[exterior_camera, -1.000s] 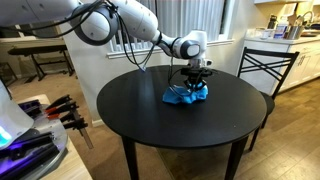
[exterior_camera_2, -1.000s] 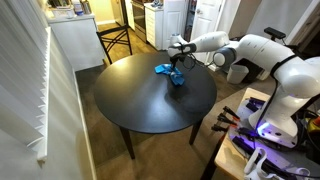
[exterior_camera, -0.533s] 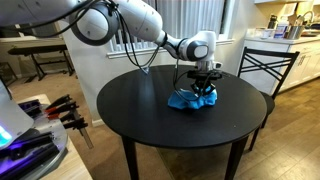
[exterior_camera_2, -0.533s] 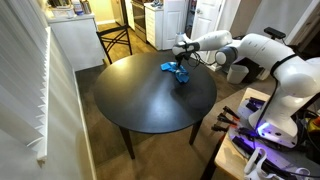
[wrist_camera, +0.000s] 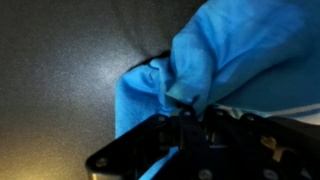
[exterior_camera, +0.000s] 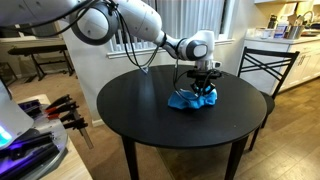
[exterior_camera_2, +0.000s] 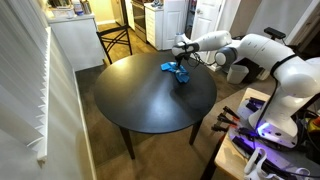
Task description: Use the blue towel to wipe the table.
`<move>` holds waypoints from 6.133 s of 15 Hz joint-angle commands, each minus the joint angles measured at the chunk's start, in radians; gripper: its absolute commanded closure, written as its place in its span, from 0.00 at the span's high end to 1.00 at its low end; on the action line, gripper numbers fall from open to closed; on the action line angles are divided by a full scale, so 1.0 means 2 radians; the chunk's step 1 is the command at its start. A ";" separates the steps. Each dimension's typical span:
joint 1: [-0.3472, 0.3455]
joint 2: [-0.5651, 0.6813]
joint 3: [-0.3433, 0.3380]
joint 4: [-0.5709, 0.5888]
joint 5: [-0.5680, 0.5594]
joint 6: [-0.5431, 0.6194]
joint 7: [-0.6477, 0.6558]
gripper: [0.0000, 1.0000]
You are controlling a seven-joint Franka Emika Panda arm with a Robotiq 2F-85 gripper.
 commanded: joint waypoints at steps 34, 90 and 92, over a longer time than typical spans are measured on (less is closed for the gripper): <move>0.218 -0.030 0.083 -0.096 0.010 -0.081 -0.022 0.05; -0.027 -0.215 0.110 -0.483 0.079 0.338 0.007 1.00; -0.029 -0.238 0.111 -0.523 0.075 0.376 0.011 1.00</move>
